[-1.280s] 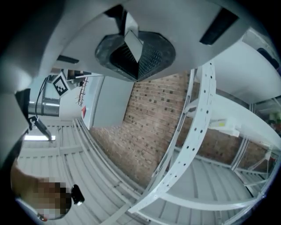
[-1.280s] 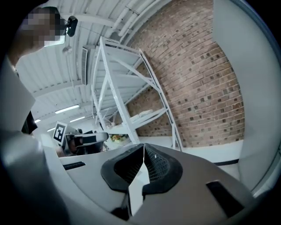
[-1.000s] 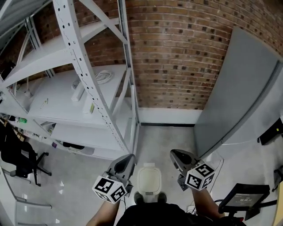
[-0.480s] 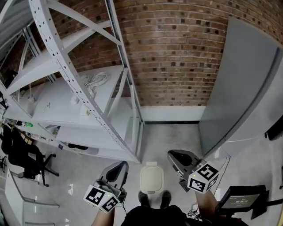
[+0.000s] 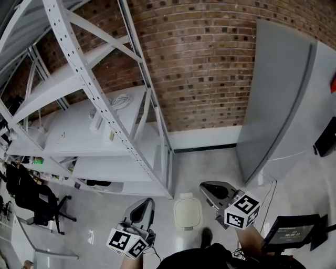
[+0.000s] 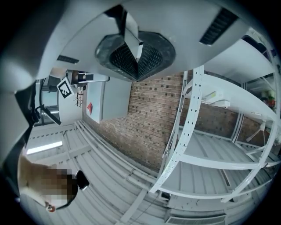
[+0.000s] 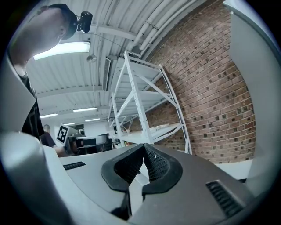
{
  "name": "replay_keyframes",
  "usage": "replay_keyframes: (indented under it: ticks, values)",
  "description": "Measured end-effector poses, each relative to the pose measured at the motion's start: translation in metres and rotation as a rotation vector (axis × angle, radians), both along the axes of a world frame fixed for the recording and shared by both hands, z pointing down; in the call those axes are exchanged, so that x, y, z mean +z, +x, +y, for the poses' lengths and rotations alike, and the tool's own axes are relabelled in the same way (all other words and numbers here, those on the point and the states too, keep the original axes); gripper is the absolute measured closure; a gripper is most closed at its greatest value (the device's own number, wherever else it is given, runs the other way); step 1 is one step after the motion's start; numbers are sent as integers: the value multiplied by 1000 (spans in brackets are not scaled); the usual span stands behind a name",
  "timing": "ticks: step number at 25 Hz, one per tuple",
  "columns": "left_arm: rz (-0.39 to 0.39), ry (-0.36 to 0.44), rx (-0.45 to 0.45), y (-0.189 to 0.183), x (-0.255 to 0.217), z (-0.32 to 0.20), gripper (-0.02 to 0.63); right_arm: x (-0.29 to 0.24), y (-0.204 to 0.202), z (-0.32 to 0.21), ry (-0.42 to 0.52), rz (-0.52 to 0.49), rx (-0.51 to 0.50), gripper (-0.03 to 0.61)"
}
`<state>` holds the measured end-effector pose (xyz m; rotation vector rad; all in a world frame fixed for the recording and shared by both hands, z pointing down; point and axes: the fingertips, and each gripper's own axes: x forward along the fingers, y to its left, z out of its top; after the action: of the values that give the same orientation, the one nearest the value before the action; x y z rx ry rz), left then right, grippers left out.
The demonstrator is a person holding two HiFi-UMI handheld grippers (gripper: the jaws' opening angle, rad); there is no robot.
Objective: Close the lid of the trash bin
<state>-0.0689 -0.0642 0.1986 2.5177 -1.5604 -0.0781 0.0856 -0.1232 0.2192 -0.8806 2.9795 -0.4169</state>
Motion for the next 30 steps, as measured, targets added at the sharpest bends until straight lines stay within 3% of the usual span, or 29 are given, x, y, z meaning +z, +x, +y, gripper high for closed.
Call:
replay_keyframes:
  ticks: [8, 15, 19, 24, 30]
  values:
    - [35, 25, 41, -52, 11, 85, 618, -12, -29, 82, -5, -3, 109, 569]
    - [86, 18, 89, -80, 19, 144, 618, -5, -52, 156, -12, 81, 182, 569]
    - [89, 17, 112, -79, 18, 175, 618, -13, -56, 193, -1, 79, 178, 569]
    - [71, 42, 78, -73, 7, 214, 618, -22, -46, 230, 28, 59, 157, 569]
    - [39, 43, 46, -28, -4, 273, 618, -23, -2, 291, 42, 18, 128, 569]
